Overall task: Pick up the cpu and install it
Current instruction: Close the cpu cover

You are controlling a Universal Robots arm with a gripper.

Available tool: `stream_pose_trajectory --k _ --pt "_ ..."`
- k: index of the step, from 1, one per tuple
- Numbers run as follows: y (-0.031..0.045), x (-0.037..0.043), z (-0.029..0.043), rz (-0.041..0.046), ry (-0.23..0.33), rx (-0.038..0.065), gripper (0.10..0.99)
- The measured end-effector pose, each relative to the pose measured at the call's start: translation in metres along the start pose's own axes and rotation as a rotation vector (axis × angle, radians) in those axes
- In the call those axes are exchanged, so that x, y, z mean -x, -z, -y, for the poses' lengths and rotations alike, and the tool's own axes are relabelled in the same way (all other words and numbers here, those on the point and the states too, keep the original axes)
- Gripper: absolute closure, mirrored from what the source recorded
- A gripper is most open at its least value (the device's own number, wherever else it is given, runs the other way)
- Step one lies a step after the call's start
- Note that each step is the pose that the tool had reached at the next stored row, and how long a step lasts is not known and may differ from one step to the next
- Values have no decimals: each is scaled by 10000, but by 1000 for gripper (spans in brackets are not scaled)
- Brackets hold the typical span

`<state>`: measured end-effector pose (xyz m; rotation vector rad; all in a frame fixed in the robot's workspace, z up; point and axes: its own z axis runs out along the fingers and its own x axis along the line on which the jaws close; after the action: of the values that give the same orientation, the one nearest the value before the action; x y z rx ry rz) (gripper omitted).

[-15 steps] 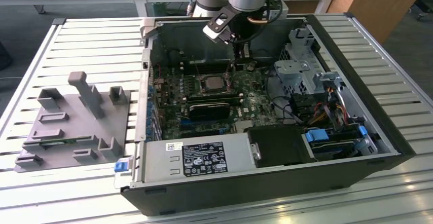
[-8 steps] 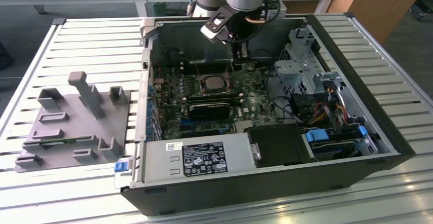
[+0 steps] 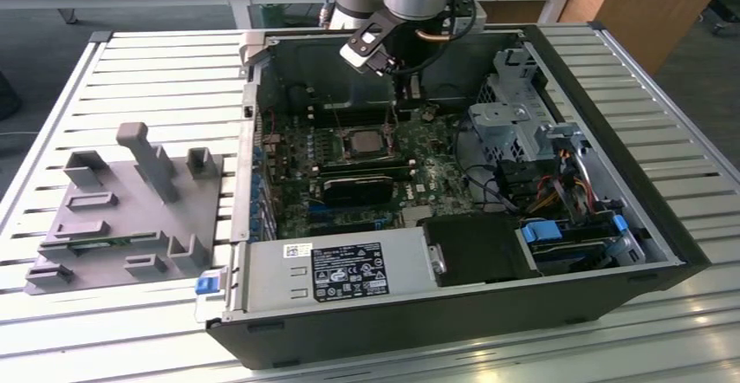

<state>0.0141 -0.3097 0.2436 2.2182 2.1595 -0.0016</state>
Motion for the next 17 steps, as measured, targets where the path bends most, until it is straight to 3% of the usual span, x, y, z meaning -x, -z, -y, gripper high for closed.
stream_pose_trajectory --k 17 --pt "-31 7 39 0 0 0 980"
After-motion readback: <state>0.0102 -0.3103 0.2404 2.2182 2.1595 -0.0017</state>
